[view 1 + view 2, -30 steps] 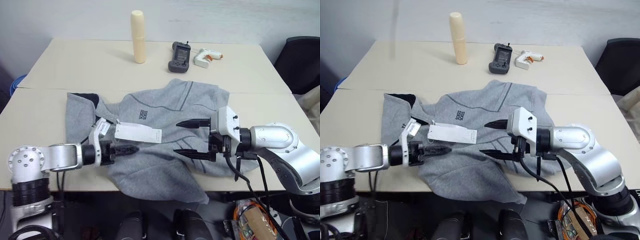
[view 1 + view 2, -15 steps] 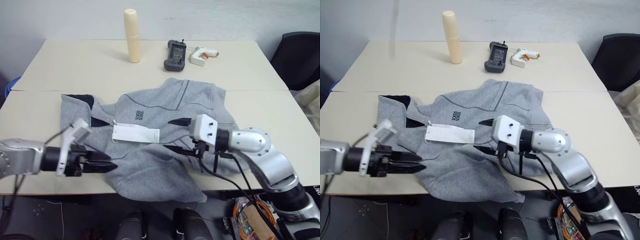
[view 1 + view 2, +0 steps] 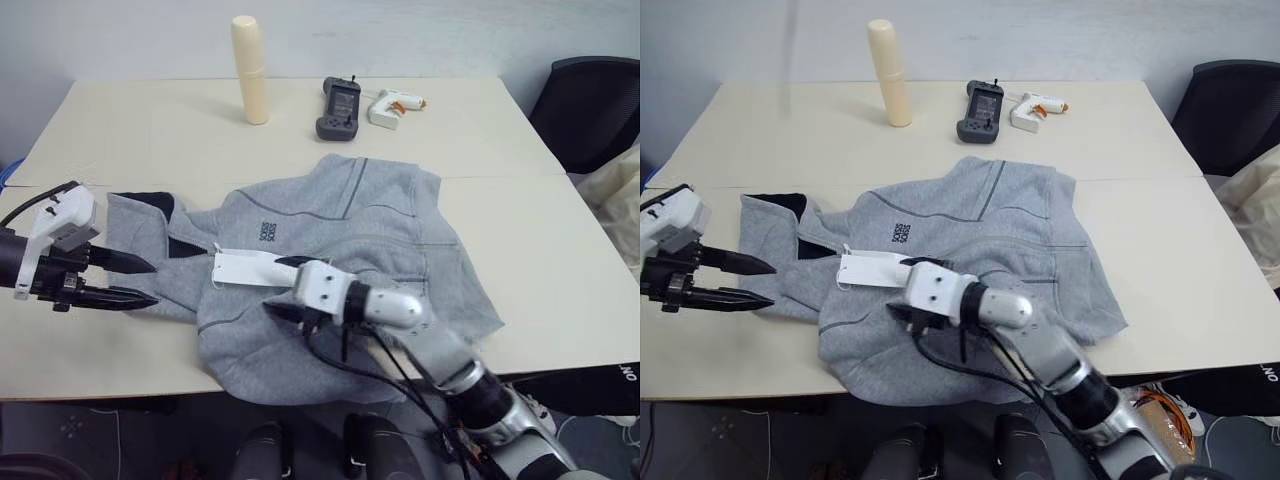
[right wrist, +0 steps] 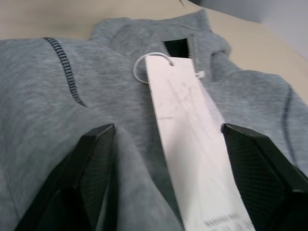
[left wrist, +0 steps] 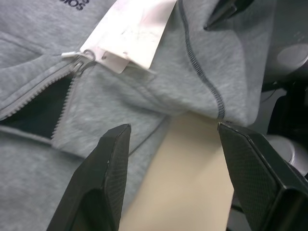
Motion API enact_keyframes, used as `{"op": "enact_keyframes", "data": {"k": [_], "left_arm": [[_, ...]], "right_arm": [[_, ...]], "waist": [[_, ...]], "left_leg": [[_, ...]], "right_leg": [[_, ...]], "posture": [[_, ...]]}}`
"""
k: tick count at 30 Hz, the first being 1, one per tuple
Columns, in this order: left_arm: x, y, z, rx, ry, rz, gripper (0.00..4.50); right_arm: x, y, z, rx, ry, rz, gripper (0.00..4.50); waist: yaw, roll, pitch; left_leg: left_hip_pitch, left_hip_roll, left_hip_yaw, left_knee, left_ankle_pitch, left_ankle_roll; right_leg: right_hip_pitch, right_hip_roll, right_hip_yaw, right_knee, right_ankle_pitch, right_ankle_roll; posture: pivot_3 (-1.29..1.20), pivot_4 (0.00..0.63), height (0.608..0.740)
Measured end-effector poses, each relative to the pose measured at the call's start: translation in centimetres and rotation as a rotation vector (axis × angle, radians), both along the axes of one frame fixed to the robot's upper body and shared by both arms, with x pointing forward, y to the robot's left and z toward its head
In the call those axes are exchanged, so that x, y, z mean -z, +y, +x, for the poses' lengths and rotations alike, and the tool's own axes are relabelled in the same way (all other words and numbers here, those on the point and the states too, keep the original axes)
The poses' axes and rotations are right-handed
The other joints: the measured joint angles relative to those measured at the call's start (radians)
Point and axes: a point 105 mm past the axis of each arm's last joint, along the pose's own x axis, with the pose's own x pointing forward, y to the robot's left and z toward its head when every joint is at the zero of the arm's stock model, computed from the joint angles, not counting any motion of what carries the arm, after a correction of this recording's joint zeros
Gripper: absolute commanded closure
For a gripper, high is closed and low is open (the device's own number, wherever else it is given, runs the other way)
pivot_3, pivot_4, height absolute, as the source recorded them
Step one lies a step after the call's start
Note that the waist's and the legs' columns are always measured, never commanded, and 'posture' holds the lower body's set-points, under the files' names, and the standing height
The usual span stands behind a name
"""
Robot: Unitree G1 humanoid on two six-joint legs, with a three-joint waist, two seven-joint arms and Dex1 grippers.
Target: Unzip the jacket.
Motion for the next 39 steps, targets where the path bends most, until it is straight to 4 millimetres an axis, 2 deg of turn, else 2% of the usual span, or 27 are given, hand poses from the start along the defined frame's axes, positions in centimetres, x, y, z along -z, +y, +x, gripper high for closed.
{"op": "enact_keyframes", "data": {"k": [2,6,12,17,20,24,29,32,38,39], "left_arm": [[-0.4,-0.3,0.5,0.013,-0.027,-0.001,1.47],[0.2,-1.2,1.0,0.047,-0.019,-0.02,1.47],[0.3,-1.8,1.5,0.059,-0.027,-0.029,1.47],[0.1,-2.2,2.0,0.064,-0.045,-0.046,1.47],[0.2,-2.0,2.3,0.05,-0.046,-0.052,1.43],[0.6,-2.2,2.5,0.058,-0.043,-0.061,1.43],[1.0,-2.8,3.1,0.081,-0.061,-0.061,1.43],[1.1,-3.0,3.8,0.086,-0.078,-0.069,1.43],[0.1,-3.9,6.0,0.098,-0.15,-0.087,1.43],[0.1,-3.8,6.1,0.097,-0.154,-0.088,1.43]], "right_arm": [[0.1,0.7,0.5,0.021,-0.032,-0.008,0.84],[0.8,1.5,1.8,0.088,-0.061,-0.034,0.84],[2.3,1.5,2.6,0.139,-0.136,-0.126,0.84],[2.1,1.4,4.2,0.196,-0.248,-0.172,0.84],[1.9,1.2,4.6,0.225,-0.237,-0.153,1.41],[1.0,0.2,5.2,0.255,-0.23,-0.118,2.74],[0.6,-0.4,4.3,0.22,-0.225,-0.105,4.47],[0.7,-0.6,4.0,0.212,-0.218,-0.106,4.47],[0.7,-2.0,4.7,0.242,-0.238,-0.135,4.47],[0.8,-2.1,4.7,0.234,-0.248,-0.149,4.31]], "waist": [[0.0,0.0,0.0],[-0.001,0.0,0.0],[-0.002,-0.001,0.0],[-0.003,-0.001,-0.001],[-0.003,-0.001,-0.001],[-0.002,-0.001,-0.001],[-0.001,-0.001,-0.001],[-0.001,-0.001,-0.001],[0.001,-0.001,-0.001],[0.0,-0.001,-0.001]], "left_leg": [[0.0,0.0,0.0,0.0,0.0,0.0],[0.0,0.0,0.0,0.001,0.0,0.001],[0.0,0.001,0.0,0.001,0.001,0.0],[0.0,0.001,0.0,0.002,0.001,0.0],[0.0,0.001,-0.001,0.002,0.002,0.0],[0.0,0.001,-0.001,0.003,0.002,0.0],[0.0,0.001,-0.001,0.003,0.002,0.0],[-0.001,0.001,-0.001,0.004,0.002,0.0],[-0.001,0.0,-0.001,0.006,0.002,0.0],[-0.001,0.0,-0.001,0.006,0.002,0.0]], "right_leg": [[0.0,0.0,0.0,0.001,0.0,0.0],[0.0,0.0,0.001,0.001,0.0,0.0],[0.0,0.0,0.001,0.001,0.0,0.0],[0.0,0.0,0.001,0.003,0.0,0.0],[0.0,0.0,0.002,0.003,0.0,0.0],[0.0,0.0,0.002,0.003,0.0,0.0],[0.0,0.0,0.002,0.003,0.0,0.0],[0.0,0.0,0.002,0.004,0.0,0.0],[0.0,0.002,0.001,0.006,0.0,0.0],[0.0,0.002,0.001,0.006,0.0,0.0]], "posture": [[0.0,0.15,0.74],[0.0,0.15,0.74],[0.0,0.15,0.74],[0.0,0.15,0.74],[0.0,0.15,0.74],[0.0,0.15,0.74],[0.0,0.15,0.74],[0.0,0.15,0.74],[0.0,0.15,0.74],[0.0,0.15,0.74]]}}
